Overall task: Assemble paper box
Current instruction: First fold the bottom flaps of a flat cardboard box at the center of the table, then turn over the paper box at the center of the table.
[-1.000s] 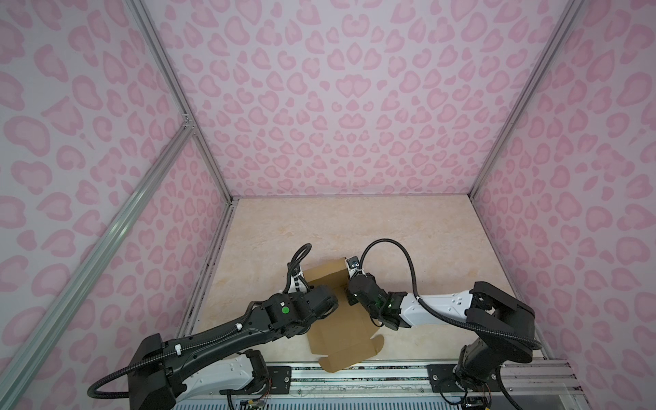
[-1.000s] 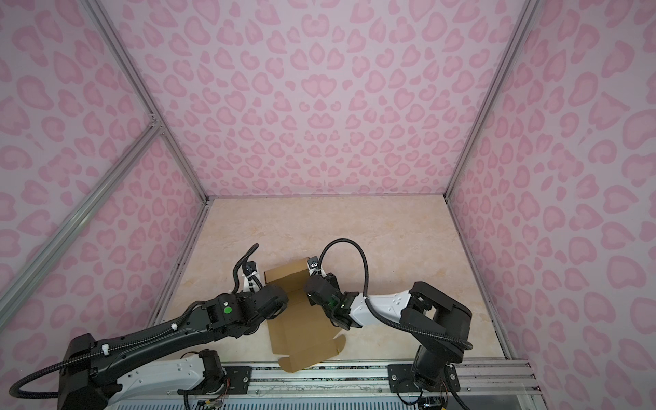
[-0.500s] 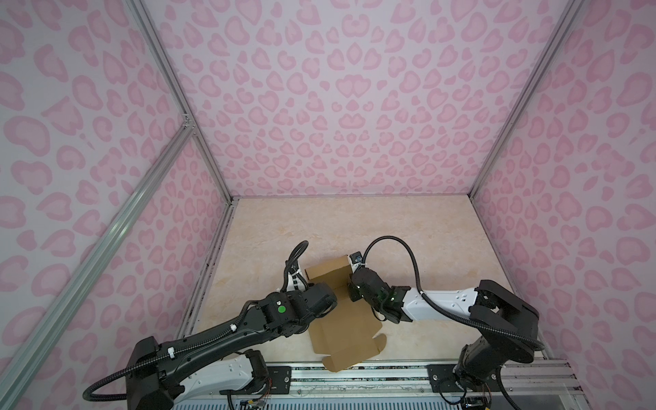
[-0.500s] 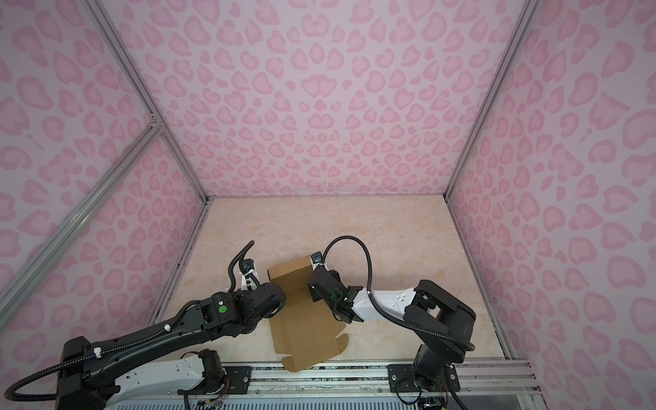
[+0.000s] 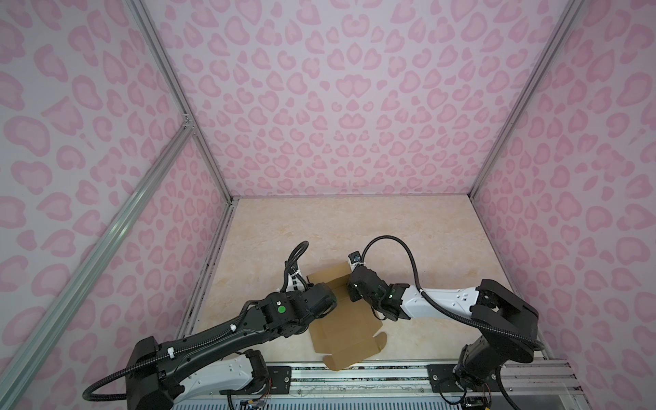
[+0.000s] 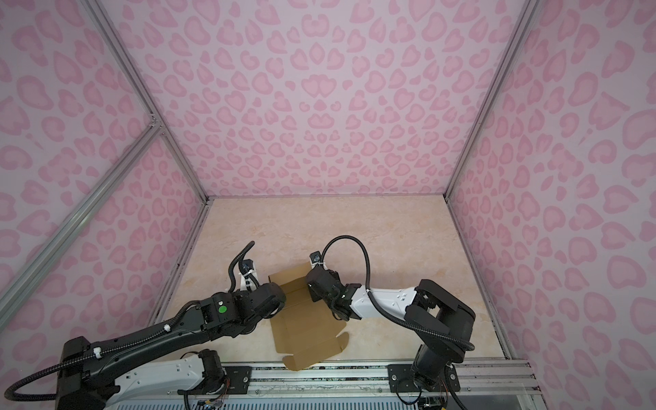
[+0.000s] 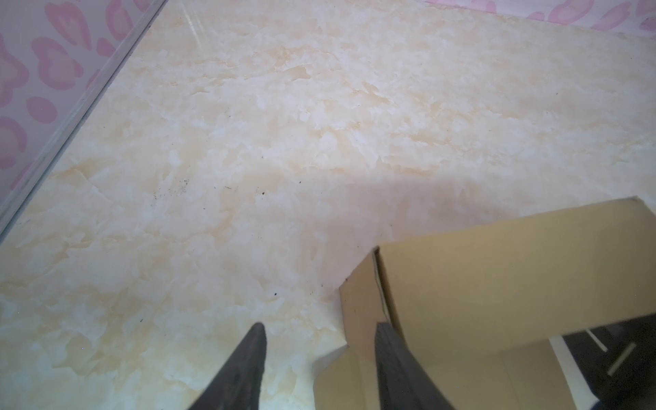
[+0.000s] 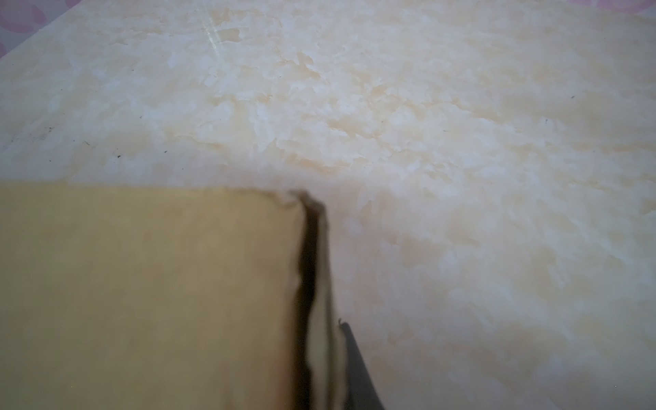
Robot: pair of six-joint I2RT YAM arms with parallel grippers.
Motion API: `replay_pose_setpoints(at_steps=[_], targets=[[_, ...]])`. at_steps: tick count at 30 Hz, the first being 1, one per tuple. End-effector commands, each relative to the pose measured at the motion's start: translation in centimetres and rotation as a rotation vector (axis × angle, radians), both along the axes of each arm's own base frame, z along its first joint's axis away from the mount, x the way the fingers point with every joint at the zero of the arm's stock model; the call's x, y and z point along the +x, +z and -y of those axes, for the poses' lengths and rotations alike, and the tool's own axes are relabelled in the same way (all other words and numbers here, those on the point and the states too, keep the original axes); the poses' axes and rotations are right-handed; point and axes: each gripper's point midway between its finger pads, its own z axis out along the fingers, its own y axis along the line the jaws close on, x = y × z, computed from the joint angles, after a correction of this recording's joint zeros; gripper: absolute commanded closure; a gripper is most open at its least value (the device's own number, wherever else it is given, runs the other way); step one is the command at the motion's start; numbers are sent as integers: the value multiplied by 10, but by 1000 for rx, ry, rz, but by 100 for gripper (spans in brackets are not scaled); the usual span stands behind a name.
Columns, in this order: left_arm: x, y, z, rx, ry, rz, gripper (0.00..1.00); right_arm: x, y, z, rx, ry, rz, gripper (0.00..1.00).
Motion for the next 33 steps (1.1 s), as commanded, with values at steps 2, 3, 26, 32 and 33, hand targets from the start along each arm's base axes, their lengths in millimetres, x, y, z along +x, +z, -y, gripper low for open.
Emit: replay_pose_setpoints(at_steps=[2,3,26,32,33], targets=[[2,8,-5,15,21,24,47,-1,0,4,3,-18,-4,90],[2,8,-6,17,22,26,47,-1,1,4,7,-18,-3,90],[-11,36,-32,22,13,47,44,-27,6,64,-42,-70,-450,100],[-13,43,-30,9,-18,34,42,-44,12,79,-81,5,-573,100],[-13,43,-28,8,-24,28,42,-47,11,79,-80,16,-603,100]])
